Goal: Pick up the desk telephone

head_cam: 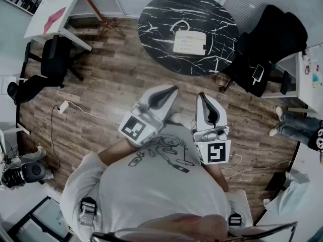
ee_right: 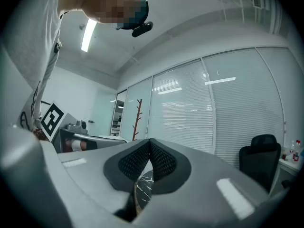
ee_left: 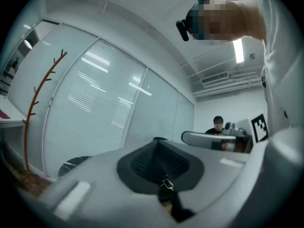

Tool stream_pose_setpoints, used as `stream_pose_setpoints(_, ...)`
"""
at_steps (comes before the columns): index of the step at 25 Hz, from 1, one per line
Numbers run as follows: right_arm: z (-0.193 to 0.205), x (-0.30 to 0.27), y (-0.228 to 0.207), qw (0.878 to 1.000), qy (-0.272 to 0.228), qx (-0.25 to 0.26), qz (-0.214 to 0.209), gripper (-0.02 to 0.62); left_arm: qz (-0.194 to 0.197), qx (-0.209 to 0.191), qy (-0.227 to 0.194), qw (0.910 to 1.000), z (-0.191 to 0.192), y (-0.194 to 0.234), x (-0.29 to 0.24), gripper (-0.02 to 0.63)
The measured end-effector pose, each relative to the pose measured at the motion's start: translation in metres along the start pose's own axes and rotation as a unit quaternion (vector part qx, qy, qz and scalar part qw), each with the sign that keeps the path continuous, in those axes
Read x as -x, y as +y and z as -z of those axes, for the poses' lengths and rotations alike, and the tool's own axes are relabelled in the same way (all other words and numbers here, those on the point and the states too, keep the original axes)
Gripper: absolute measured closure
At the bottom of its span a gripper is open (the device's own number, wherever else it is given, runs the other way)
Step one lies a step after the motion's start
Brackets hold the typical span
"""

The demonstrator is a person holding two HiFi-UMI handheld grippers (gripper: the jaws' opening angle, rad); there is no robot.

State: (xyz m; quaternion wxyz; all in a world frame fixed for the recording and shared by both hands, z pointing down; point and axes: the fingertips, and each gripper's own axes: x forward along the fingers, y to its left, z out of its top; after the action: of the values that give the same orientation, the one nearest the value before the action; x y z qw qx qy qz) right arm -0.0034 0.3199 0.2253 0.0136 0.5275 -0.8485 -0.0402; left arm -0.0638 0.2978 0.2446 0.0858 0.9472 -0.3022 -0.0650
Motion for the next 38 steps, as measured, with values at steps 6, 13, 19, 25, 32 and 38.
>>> stream_pose_setpoints(6,-0.002,0.006,-0.006,1.000,-0.009,-0.011,0.000,0.589,0.000,-0.003,0.003,1.0000,0.002,-0.007,-0.004,0.601)
stream_pose_setpoints(13,0.006,0.020,-0.019,1.000,-0.004,-0.013,-0.003,0.589,-0.008,-0.004,0.006,0.9999,0.012,-0.020,-0.012,0.601)
stream_pose_setpoints(19,0.017,0.037,-0.034,1.000,-0.001,-0.016,-0.007,0.589,-0.020,0.000,0.016,0.9997,0.027,-0.033,-0.021,0.601)
stream_pose_setpoints(25,0.028,0.049,-0.041,1.000,0.005,-0.024,-0.014,0.589,-0.021,-0.004,0.023,0.9995,0.037,-0.045,-0.027,0.601)
stream_pose_setpoints(32,0.038,0.047,-0.042,0.999,0.009,-0.026,-0.025,0.589,-0.024,0.009,0.026,0.9993,0.051,-0.042,-0.032,0.594)
stream_pose_setpoints(38,0.042,0.029,-0.048,0.999,0.015,-0.019,-0.028,0.589,-0.022,0.015,0.023,0.9994,0.055,-0.024,-0.043,0.590)
